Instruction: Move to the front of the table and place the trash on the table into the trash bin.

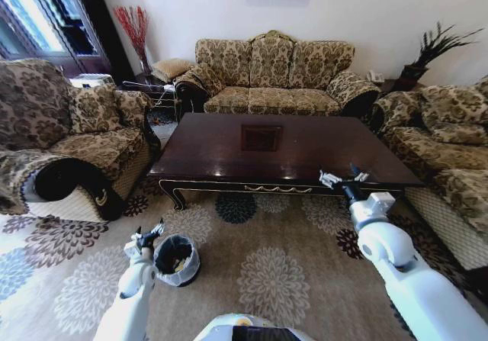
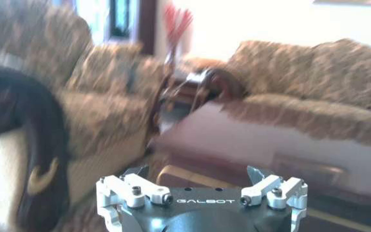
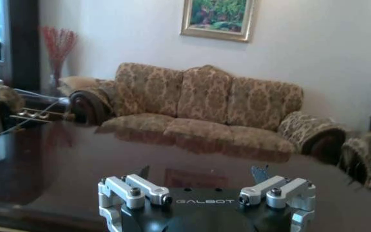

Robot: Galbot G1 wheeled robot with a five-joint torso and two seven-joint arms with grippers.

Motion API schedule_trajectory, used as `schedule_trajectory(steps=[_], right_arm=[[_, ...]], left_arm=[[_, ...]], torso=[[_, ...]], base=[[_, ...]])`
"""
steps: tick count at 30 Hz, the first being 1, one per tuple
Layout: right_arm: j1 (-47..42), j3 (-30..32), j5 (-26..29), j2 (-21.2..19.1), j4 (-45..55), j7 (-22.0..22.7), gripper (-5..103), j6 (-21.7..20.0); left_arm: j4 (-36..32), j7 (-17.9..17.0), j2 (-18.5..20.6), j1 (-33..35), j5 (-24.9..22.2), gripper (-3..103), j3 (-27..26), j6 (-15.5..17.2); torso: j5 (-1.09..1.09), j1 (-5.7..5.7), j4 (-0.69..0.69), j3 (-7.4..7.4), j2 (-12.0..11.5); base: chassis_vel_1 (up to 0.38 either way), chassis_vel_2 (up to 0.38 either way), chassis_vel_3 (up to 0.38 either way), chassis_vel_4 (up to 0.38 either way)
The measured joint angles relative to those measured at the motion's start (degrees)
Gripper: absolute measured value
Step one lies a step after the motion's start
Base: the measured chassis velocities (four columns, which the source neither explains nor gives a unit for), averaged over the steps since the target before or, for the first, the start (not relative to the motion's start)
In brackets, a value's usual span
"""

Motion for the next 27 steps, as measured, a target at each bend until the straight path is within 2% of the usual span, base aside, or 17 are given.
schedule_trajectory(steps=[2, 3, 5, 6, 9, 15, 19, 27], right_arm=[[-5.9, 2.1, -1.1, 1.7, 4.0, -2.9, 100, 0.1], [-5.9, 2.1, -1.1, 1.7, 4.0, -2.9, 100, 0.1], [-11.6, 4.5, -2.5, 3.9, 8.5, -4.8, 100, 0.8], [-11.6, 4.5, -2.5, 3.9, 8.5, -4.8, 100, 0.8], [-19.9, 7.6, -6.3, 7.6, 12.6, -7.4, 100, 2.9], [-22.5, 9.2, -11.3, 11.8, 13.0, -9.3, 100, 5.9], [-22.0, 9.3, -11.4, 12.4, 12.7, -9.3, 100, 5.9], [-20.2, 8.5, -11.3, 12.7, 11.7, -8.6, 100, 5.3]], left_arm=[[-7.8, 1.0, -1.7, 4.3, 3.0, 100, 0.4, 1.2], [-7.8, 1.0, -1.7, 4.3, 3.0, 100, 0.4, 1.2], [-14.9, 1.5, -2.7, 9.2, 4.1, 100, 0.6, 2.9], [-14.9, 1.5, -2.7, 9.2, 4.1, 100, 0.6, 2.9], [-21.2, 3.4, -3.3, 14.4, 6.4, 100, 0.4, 3.2], [-21.2, 4.6, -2.2, 14.8, 8.4, 100, -0.1, 2.3], [-20.7, 4.6, -2.2, 14.4, 8.7, 100, 0.0, 2.2], [-20.9, 5.3, -4.7, 15.8, 9.5, 100, 0.2, 0.9]], torso=[[-0.04, 0.00, 0.01, 0.00, 0.0], [-0.04, 0.00, 0.01, 0.00, 0.0], [-0.06, -0.01, 0.04, -0.01, 0.0], [-0.06, -0.01, 0.04, -0.01, 0.0], [-0.06, -0.01, 0.02, -0.01, 0.0], [-0.05, -0.01, 0.01, 0.00, 0.0], [-0.06, 0.00, 0.02, 0.01, 0.0], [-0.05, 0.00, 0.02, 0.00, 0.0]], base=[[0.000, 0.000, 0.000, 0.000], [0.000, 0.000, 0.000, 0.000], [0.000, 0.000, 0.000, 0.000], [0.000, 0.000, 0.000, 0.000], [0.000, 0.000, 0.000, 0.000], [0.000, 0.000, 0.000, 0.000], [0.000, 0.000, 0.000, 0.000], [-0.030, -0.035, 0.034, 0.033]])
